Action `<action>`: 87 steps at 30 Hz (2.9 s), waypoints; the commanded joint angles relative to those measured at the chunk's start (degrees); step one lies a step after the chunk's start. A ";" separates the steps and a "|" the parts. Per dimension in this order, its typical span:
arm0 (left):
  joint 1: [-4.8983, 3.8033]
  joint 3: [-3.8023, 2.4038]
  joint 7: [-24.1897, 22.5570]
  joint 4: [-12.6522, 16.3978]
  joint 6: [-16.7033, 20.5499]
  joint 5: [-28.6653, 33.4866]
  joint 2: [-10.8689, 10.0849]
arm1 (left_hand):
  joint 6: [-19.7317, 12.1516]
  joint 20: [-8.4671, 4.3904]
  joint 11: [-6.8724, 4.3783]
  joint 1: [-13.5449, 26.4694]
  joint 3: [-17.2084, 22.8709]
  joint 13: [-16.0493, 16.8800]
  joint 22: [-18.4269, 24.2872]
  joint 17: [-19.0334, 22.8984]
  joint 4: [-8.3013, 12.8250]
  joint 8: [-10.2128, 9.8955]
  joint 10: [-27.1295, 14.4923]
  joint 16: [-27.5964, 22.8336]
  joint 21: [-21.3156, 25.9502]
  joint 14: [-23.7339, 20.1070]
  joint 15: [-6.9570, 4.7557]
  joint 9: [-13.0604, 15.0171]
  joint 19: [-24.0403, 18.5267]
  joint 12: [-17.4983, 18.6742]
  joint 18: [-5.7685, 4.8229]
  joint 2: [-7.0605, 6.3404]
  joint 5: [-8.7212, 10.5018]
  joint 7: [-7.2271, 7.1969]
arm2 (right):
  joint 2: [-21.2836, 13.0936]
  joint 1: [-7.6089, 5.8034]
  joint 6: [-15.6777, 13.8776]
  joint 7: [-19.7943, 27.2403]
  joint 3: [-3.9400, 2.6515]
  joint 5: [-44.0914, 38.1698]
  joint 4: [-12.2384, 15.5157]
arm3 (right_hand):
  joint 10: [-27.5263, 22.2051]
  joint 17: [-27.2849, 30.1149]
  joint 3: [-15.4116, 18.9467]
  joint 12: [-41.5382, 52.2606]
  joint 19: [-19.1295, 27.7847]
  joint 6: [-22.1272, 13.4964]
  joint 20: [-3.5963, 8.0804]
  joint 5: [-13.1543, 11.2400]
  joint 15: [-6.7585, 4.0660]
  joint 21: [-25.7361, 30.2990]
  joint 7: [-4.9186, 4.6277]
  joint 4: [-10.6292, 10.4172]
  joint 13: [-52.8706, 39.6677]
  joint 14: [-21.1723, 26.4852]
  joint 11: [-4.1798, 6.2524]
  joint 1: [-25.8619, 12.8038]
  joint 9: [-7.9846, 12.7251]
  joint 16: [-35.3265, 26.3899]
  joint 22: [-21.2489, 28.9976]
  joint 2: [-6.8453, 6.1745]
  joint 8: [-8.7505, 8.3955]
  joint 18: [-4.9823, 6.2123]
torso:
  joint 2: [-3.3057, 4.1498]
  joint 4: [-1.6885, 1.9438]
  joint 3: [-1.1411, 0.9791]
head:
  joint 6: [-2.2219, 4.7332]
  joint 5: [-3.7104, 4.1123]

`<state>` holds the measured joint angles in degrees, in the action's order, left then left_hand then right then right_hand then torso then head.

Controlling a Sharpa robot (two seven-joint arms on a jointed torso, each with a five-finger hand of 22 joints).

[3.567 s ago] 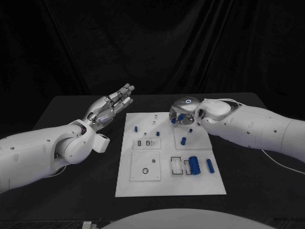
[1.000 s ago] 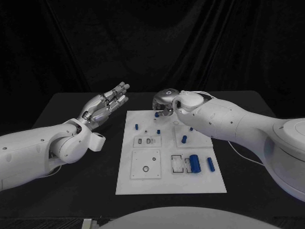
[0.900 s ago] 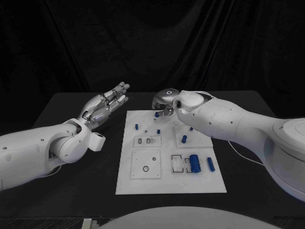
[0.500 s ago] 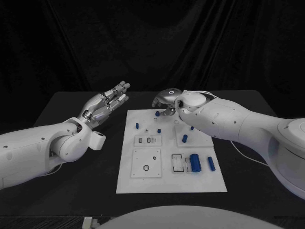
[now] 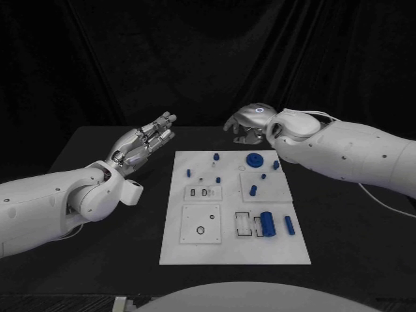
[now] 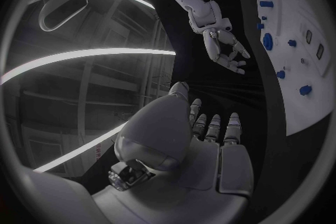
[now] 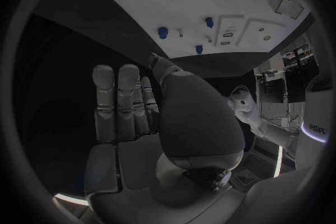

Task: Assemble the parts on the task board

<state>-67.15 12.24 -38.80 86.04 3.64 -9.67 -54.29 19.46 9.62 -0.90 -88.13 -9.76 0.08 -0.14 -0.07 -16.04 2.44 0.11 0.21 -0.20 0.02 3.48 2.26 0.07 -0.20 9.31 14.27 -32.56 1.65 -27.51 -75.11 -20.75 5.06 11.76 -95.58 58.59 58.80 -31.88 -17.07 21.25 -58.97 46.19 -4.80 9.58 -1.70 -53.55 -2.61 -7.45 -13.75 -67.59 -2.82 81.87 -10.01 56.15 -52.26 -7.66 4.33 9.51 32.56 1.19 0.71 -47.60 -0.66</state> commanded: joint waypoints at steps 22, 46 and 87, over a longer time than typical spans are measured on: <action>0.10 -0.04 -1.83 -0.03 -0.48 0.00 0.64 | 0.43 0.44 0.57 -0.49 0.36 -0.08 -0.06 0.07 0.05 0.20 -0.11 -0.21 -0.04 -0.02 0.42 0.05 0.18 0.20 0.67 -0.03 -0.42 0.24 | -9.86 3.39 2.07 -4.88 0.03 8.60 3.38 | 31.20 -58.12 8.39 68.75 -29.12 3.61 2.40 -2.26 -2.36 -34.37 -1.17 -9.41 -76.25 -22.41 3.82 -8.26 -4.17 33.85 -35.92 -3.35 5.38 -8.75 | 0.26 0.08 -0.07 | 0.03 0.48; 0.14 -0.04 -1.79 0.02 -0.80 0.00 0.68 | 0.47 0.65 0.61 -0.53 0.41 -0.08 -0.08 0.07 0.05 0.21 -0.11 -0.21 -0.06 -0.02 0.79 0.04 0.21 0.20 0.68 -0.08 -0.43 0.31 | -6.27 6.58 4.37 -5.53 0.03 8.69 -1.32 | 31.20 -58.12 6.25 68.75 -29.28 2.00 2.31 11.11 -2.28 -34.53 -1.49 -8.77 -76.25 -22.41 3.64 -3.43 -2.43 33.85 -36.25 -1.85 3.01 -8.80 | 0.32 0.23 -0.02 | -0.24 0.86; 0.35 -0.04 -1.55 -0.24 -1.59 0.00 0.94 | 0.39 0.91 0.81 -0.59 0.48 -0.08 -0.08 0.07 0.08 0.18 -0.11 -0.21 -0.07 -0.02 1.08 0.02 0.22 0.20 0.67 -0.13 -0.44 0.42 | -0.94 8.27 7.07 -4.73 0.01 8.99 -8.00 | 31.20 -58.12 4.34 68.75 -29.08 5.72 1.54 16.94 -1.45 -34.17 -2.55 -7.28 -76.25 -22.41 2.72 -2.89 -2.60 33.85 -36.30 0.13 3.73 -8.71 | 0.20 0.18 0.00 | -1.46 0.78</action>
<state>-66.88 12.26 -38.81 85.73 2.84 -9.68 -53.46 19.66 10.24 -0.50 -88.13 -9.60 0.09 -0.14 -0.09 -15.88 2.44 0.10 0.21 -0.20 0.02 4.31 2.23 0.27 -0.20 9.33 14.27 -32.77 1.85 -28.46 -67.21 -15.06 0.65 11.70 -86.68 50.78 83.92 -74.91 -12.35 89.80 -83.94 51.31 -2.99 25.59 -3.74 -87.82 -5.26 -14.85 -74.91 -84.00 0.19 78.64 -12.18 89.83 -74.91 -8.18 7.60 1.80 32.77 1.37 0.71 -48.99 0.14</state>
